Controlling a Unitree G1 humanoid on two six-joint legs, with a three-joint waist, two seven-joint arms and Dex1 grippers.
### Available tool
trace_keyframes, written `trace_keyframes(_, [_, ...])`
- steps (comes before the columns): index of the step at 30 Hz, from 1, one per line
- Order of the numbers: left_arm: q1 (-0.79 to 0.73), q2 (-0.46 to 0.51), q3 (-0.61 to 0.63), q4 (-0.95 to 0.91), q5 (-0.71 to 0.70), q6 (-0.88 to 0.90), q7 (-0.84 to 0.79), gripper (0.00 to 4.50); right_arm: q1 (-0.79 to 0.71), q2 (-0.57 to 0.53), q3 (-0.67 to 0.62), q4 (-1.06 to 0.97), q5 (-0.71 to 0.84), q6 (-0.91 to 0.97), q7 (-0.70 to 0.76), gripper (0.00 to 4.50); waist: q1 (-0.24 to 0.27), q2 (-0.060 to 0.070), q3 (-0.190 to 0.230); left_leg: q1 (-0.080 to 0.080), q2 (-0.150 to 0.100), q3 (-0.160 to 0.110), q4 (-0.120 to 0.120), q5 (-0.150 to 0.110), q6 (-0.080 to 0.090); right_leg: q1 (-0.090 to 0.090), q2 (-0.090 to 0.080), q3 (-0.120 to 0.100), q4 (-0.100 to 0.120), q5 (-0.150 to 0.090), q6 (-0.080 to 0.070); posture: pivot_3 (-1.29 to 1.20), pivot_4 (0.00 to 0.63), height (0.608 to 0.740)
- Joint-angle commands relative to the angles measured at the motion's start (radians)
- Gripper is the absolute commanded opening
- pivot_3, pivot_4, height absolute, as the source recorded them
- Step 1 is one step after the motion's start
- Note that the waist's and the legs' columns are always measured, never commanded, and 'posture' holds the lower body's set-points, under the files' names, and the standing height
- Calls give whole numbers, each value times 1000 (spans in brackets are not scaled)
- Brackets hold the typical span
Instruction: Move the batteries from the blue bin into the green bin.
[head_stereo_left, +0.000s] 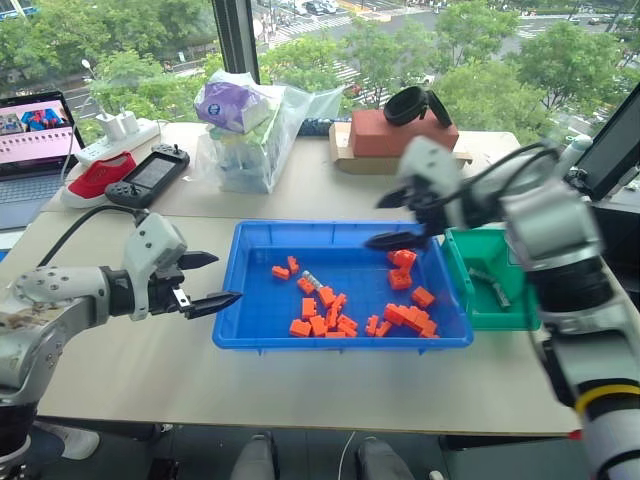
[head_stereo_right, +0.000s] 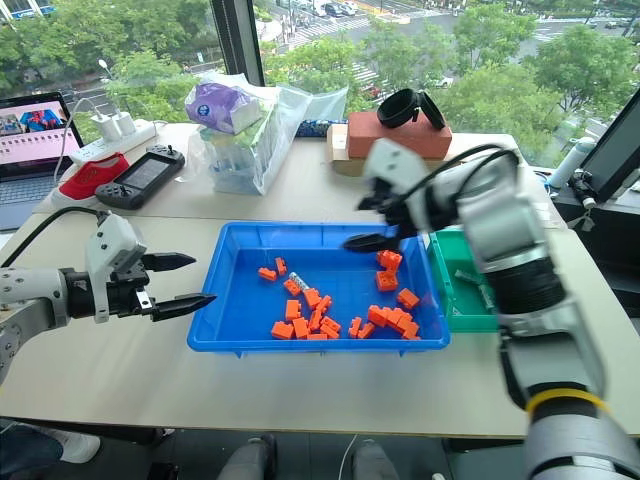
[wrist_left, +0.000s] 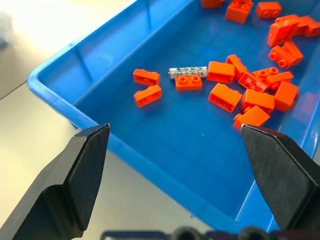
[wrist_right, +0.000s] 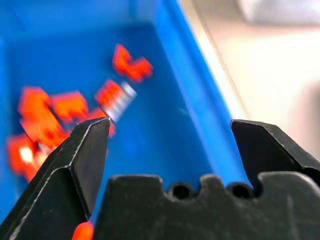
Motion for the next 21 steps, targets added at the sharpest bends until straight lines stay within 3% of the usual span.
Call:
trace_keyframes(1, [15, 5, 68, -60, -28, 33, 34, 4500, 8, 94, 24, -18, -2, 178, -146, 4484, 3, 0, 0, 0, 0, 0, 0, 0, 0, 0, 0, 0, 0, 0, 0, 0, 150, 739])
trace_keyframes(6, [48, 11, 105, -97, -55, 63, 51, 4500, 29, 125, 68, 29, -14, 180, -239, 4484, 20, 0, 0, -1, -1, 0, 0, 0, 0, 0, -1, -1, -1, 0, 0, 0, 150, 739])
trace_keyframes(9, [55, 12, 117, -110, -66, 72, 53, 4500, 21, 134, 71, 96, -19, 150, -273, 3801, 21, 0, 0, -1, 0, 0, 0, 0, 0, -1, 0, -1, -1, 0, 0, 0, 150, 739])
trace_keyframes(14, [53, 15, 118, -110, -72, 80, 64, 4500, 23, 149, 82, 143, -13, 126, -292, 2090, 15, -1, 0, -1, 1, 0, 0, 0, 0, -1, 1, -1, -1, 0, -1, 0, 150, 739])
trace_keyframes(21, [58, 25, 121, -111, -78, 79, 68, 4500, 41, 183, 83, 177, -9, 107, -311, 2090, 4, -1, 0, -1, 2, 0, -1, 0, 0, -1, 2, -1, 0, 0, -1, 0, 150, 739])
